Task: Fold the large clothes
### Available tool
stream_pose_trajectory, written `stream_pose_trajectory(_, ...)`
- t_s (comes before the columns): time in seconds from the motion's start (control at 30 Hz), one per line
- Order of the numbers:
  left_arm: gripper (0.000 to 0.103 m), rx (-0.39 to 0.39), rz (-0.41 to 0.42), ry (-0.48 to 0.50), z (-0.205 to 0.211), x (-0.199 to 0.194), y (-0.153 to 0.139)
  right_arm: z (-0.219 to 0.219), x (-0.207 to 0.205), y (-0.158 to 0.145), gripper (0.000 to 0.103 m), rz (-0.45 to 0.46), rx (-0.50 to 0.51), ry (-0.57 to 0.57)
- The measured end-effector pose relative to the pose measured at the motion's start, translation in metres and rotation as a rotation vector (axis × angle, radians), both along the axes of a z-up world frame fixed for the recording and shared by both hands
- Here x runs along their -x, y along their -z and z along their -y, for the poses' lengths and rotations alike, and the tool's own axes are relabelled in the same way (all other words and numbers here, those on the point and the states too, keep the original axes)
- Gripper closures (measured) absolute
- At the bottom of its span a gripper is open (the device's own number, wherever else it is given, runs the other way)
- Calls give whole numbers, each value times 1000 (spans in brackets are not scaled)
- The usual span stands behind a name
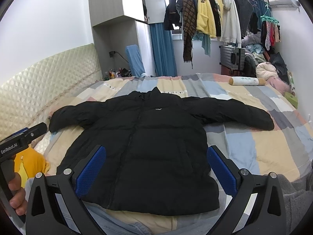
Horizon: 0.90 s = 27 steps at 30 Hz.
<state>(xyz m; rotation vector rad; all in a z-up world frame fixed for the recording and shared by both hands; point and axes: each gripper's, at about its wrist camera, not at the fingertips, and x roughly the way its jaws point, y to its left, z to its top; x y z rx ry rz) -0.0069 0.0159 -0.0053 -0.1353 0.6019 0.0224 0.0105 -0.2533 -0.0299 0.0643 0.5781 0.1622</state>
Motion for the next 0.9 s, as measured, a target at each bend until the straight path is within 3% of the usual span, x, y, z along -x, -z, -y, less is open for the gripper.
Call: stream_pose_trajectory(0.9, 0, -13, -6, 1, 1, -2, -3, 2, -3, 1, 0, -7, -13, -3)
